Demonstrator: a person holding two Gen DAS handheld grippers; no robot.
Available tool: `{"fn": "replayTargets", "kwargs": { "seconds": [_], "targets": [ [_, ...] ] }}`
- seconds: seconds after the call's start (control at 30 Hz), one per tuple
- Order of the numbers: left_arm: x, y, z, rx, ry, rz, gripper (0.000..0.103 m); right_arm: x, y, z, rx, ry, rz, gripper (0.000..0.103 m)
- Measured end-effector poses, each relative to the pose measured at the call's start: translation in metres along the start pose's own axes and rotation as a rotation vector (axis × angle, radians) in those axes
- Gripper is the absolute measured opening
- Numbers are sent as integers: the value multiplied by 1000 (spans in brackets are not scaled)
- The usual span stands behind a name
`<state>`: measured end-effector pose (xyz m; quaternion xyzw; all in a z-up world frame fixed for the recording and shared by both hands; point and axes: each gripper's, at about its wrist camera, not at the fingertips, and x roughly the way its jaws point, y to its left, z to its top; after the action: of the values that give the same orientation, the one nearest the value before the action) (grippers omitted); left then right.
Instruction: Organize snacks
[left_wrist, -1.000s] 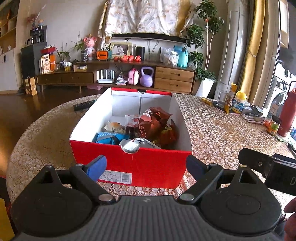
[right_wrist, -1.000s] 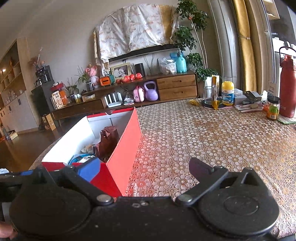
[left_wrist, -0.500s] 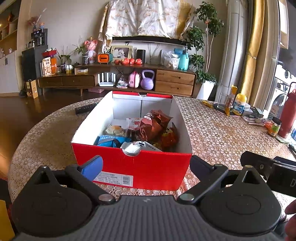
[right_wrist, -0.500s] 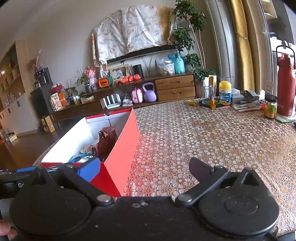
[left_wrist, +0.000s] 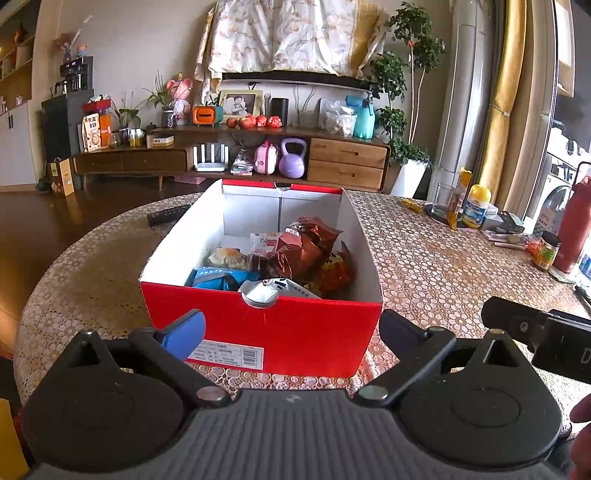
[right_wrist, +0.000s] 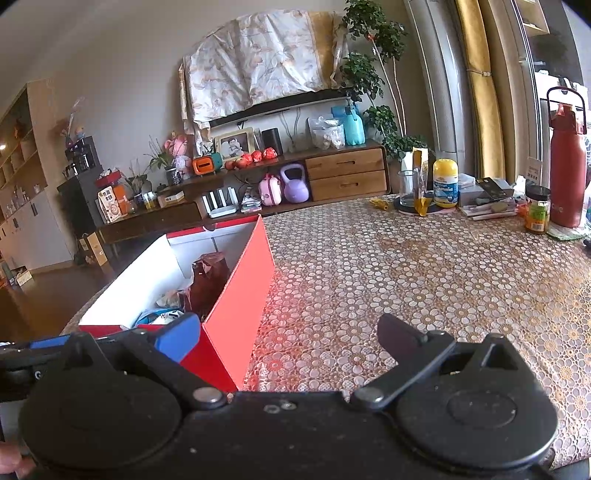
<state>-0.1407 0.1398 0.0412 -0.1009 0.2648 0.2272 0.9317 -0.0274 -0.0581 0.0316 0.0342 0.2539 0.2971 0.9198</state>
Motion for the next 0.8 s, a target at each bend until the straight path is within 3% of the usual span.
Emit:
{"fn": "replayTargets", "kwargs": {
  "seconds": [0.8],
  "targets": [
    [0,1,-1,0,1,0,101,0,-1,0,1,0,-2,103]
  ]
}}
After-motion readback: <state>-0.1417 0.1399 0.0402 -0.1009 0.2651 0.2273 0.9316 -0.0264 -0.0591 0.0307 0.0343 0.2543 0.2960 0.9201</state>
